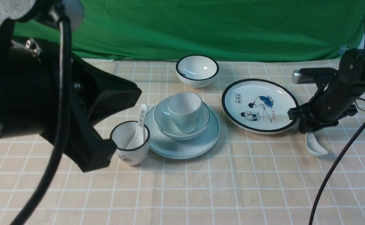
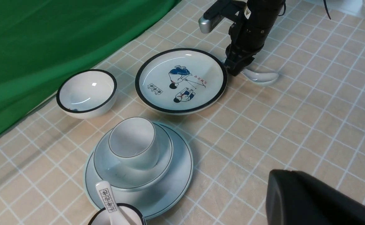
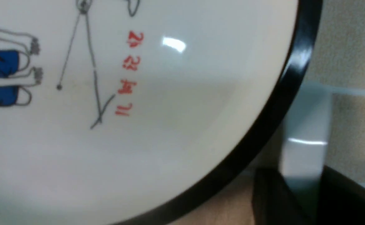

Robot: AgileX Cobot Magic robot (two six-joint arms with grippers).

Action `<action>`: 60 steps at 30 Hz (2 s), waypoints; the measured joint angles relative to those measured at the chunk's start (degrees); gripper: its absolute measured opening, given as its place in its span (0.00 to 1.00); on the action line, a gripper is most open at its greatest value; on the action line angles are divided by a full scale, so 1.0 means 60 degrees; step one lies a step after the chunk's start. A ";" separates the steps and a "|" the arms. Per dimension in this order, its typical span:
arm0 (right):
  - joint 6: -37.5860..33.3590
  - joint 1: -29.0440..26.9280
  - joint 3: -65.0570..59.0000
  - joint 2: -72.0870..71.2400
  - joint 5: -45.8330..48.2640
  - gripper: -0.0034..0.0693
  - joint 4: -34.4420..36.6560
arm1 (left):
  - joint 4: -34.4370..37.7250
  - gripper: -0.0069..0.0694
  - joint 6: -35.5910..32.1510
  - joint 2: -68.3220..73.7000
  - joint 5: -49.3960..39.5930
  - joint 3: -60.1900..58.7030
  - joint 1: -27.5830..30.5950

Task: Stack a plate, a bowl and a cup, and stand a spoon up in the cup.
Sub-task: Use the right arm to grab a blue soup spoon, then use the right arm to put the blue soup spoon into the blue teacup in the middle

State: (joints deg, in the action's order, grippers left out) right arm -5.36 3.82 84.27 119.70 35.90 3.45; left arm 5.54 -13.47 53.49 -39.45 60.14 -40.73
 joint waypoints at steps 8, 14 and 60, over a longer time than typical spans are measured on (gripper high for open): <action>-0.0413 0.0101 -0.0109 -0.1363 0.1590 0.28 0.0186 | 0.0021 0.09 0.0000 0.0000 -0.0345 0.0000 0.0000; -0.1414 0.1839 -0.1552 -0.4162 -0.0928 0.28 0.2141 | -0.0033 0.09 0.0000 0.0000 -0.0222 0.0000 0.0000; 0.0010 0.5799 -0.3103 -0.1236 -1.3478 0.68 0.0940 | -0.0745 0.09 0.0066 -0.0398 0.0118 -0.0086 0.0000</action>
State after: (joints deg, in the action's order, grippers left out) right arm -5.30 38.62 65.65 112.28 -44.97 9.09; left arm 1.07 -13.08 51.11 -38.74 59.62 -40.73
